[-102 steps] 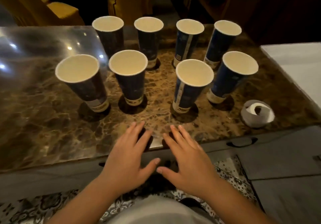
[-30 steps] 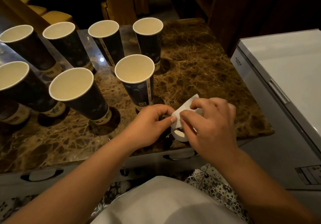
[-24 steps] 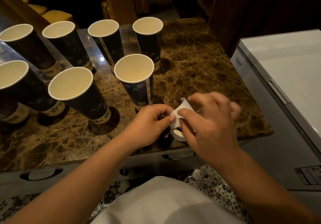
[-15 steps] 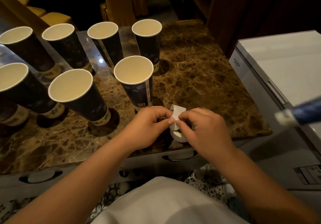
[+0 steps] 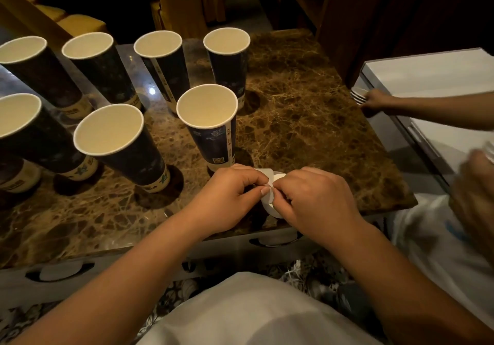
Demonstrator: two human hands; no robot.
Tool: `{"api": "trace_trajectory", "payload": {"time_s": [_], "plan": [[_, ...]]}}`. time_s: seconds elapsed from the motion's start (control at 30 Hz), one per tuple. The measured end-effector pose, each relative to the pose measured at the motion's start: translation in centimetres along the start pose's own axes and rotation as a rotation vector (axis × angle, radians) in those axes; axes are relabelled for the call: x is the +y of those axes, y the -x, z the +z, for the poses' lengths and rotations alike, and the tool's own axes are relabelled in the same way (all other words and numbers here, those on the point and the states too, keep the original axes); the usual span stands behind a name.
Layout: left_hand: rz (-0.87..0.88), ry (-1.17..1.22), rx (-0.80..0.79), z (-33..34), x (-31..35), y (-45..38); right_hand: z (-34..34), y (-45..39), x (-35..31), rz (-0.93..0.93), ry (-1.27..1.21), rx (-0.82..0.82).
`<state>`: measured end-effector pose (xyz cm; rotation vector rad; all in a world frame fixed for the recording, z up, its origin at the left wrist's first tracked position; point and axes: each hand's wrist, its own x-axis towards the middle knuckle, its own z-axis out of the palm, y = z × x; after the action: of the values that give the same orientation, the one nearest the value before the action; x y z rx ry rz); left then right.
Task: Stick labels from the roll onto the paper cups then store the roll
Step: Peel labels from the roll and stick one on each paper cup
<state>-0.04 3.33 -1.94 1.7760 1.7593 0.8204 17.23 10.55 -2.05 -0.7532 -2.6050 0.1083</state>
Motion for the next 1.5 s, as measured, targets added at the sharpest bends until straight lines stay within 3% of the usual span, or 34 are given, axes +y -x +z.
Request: {"api": "trace_trajectory", "payload": {"time_s": [0.13, 0.27, 0.37, 0.53, 0.57, 0.63, 0.7, 0.73, 0.9, 0.97, 1.1, 1.17, 1.23, 1.3, 1.5], "plan": [[-0.021, 0.033, 0.025, -0.2, 0.3, 0.2, 0.0, 0.0, 0.1, 0.080, -0.093, 0.048], [-0.091, 0.021, 0.114, 0.1, 0.5, 0.4, -1.1, 0.1, 0.7, 0.311, -0.337, 0.144], [-0.132, 0.008, 0.144, 0.5, 0.7, 0.3, -2.1, 0.4, 1.7, 0.413, -0.377, 0.242], [-0.079, -0.153, 0.359, 0.9, 2.8, 0.9, -2.7, 1.7, 2.0, 0.220, -0.006, 0.315], [-0.091, -0.089, 0.371, 0.8, 3.5, 1.3, -2.8, 2.0, 1.5, 0.167, 0.042, 0.324], [-0.291, 0.249, 0.237, 0.6, 4.9, 1.8, -2.8, 2.5, 0.2, 0.083, 0.080, 0.324], [-0.513, 0.552, 0.079, 0.3, 5.6, 2.2, -2.6, 3.0, -1.2, 0.018, 0.091, 0.300], [-0.552, 0.595, 0.041, 0.4, 5.7, 2.4, -2.5, 3.2, -1.6, -0.006, 0.091, 0.291], [-0.565, 0.659, 0.055, 0.3, 5.1, 3.5, -2.4, 3.9, -2.3, -0.074, 0.014, 0.209], [-0.519, 0.636, 0.040, -0.2, 5.0, 4.4, -2.3, 3.9, -2.5, -0.019, -0.204, 0.164], [-0.379, 0.537, 0.068, -1.4, 4.4, 6.9, -2.6, 3.2, -3.5, 0.285, -0.744, 0.005], [-0.329, 0.513, 0.086, -2.3, 4.0, 8.4, -2.6, 2.2, -4.3, 0.443, -0.970, -0.186], [-0.336, 0.480, 0.103, -3.2, 3.6, 9.9, -2.3, 1.1, -5.5, 0.488, -1.132, -0.417], [-0.377, 0.444, 0.140, -3.9, 3.3, 11.5, -1.7, 0.2, -7.0, 0.441, -1.147, -0.499], [-0.556, 0.419, 0.359, -6.0, 1.7, 16.4, 0.2, -2.5, -12.5, 0.236, -0.978, -0.457]]}}
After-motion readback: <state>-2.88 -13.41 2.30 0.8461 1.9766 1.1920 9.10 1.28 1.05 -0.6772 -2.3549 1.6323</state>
